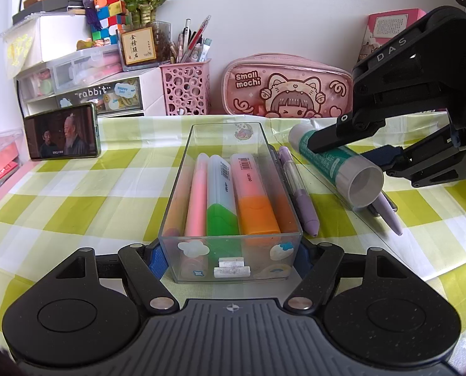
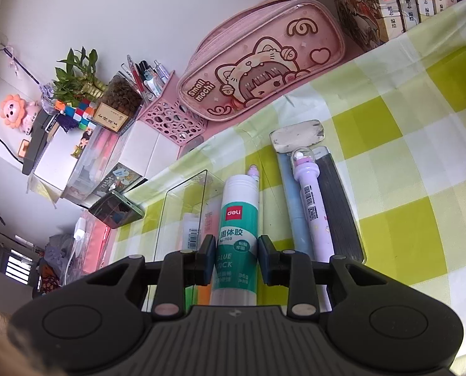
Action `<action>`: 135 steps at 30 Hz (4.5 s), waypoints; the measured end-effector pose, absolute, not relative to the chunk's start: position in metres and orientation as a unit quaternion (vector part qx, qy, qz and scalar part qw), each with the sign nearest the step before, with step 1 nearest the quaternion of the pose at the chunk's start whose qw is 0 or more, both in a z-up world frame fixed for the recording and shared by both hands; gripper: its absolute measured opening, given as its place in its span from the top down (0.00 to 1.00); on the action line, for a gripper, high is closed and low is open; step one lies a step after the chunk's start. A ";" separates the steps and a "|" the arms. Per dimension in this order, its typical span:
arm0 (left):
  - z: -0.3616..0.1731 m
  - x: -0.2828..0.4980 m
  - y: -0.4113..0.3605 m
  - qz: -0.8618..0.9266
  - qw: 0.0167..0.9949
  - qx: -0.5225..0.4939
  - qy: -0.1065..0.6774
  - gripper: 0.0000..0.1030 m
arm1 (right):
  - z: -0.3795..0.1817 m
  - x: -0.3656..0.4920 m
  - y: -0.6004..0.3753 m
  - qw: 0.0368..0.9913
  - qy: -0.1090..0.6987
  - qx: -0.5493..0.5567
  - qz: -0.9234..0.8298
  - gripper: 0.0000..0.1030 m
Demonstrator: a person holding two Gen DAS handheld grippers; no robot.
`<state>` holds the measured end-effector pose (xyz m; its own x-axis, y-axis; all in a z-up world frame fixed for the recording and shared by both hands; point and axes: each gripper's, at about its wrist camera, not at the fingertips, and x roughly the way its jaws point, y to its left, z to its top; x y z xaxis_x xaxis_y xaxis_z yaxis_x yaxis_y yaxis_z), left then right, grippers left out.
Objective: Organize stationery
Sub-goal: 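Carry the glue stick into the clear box and open the right gripper, then move the right gripper to the purple pen and grasp it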
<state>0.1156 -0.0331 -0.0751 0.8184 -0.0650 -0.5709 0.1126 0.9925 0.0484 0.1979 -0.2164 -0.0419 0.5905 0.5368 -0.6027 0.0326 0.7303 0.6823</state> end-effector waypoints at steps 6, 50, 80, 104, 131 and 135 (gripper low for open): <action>-0.075 0.115 -0.033 -0.047 0.953 0.041 0.297 0.29 | -0.027 0.196 -0.201 0.840 0.412 0.309 0.169 0.62; -0.076 0.116 -0.033 -0.049 0.953 0.040 0.297 0.29 | -0.007 0.201 -0.143 0.863 0.425 0.190 0.194 0.61; -0.076 0.116 -0.033 -0.049 0.953 0.036 0.298 0.30 | -0.022 0.201 -0.207 0.850 0.380 0.284 0.228 0.68; -0.076 0.115 -0.032 -0.048 0.953 0.034 0.298 0.30 | -0.038 0.204 -0.258 0.882 0.396 0.210 0.148 0.66; -0.076 0.117 -0.031 -0.049 0.953 0.033 0.298 0.30 | -0.043 0.210 -0.224 0.874 0.449 0.136 0.129 0.76; -0.076 0.117 -0.031 -0.048 0.953 0.033 0.298 0.30 | -0.042 0.206 -0.233 0.866 0.447 0.185 0.126 0.76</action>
